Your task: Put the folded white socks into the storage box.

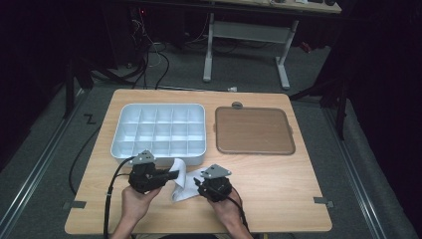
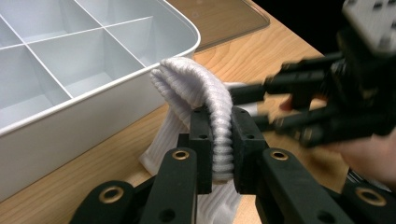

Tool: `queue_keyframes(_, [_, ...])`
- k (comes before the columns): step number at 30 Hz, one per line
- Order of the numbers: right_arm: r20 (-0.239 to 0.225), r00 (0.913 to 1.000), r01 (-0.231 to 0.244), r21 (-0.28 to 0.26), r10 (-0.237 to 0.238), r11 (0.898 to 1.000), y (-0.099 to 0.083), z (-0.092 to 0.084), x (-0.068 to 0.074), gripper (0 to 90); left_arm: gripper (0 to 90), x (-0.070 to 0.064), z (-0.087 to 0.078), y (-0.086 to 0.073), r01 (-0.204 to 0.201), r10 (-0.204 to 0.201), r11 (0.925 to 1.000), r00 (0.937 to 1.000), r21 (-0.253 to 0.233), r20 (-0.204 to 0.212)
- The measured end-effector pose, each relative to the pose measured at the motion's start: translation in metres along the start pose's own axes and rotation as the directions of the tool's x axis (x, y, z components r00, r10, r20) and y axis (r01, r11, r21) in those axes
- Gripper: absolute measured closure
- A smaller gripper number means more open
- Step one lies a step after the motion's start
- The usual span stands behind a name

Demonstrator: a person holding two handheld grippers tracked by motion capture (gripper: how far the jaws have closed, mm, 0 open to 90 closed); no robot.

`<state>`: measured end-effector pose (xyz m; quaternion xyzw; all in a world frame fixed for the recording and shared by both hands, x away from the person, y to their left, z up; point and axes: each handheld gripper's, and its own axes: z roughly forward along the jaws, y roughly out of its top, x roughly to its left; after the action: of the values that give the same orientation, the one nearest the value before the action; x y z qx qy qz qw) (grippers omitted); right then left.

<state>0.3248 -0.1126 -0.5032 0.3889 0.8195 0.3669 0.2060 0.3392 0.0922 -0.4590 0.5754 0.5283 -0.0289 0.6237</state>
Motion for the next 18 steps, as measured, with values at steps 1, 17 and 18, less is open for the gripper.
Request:
queue_keyframes(1, [0.014, 0.9999, -0.007, -0.004, 0.007, 1.0, -0.001, -0.004, -0.007, 63.3, 81.2, 0.0, 0.0, 0.0, 0.003, -0.003, 1.0, 1.0, -0.002, 0.002])
queue_keyframes(17, [0.018, 0.9967, -0.081, 0.075, 0.08, 0.994, -0.026, -0.007, -0.05, 79.2, 81.2, -0.002, 0.006, -0.005, -0.015, 0.016, 0.9998, 0.9999, 0.016, -0.007])
queue_keyframes(18, [0.015, 0.9967, -0.08, 0.074, 0.08, 0.994, -0.027, -0.007, -0.048, 80.2, 81.2, -0.001, 0.007, -0.005, -0.02, 0.02, 0.9996, 0.9997, 0.019, -0.01])
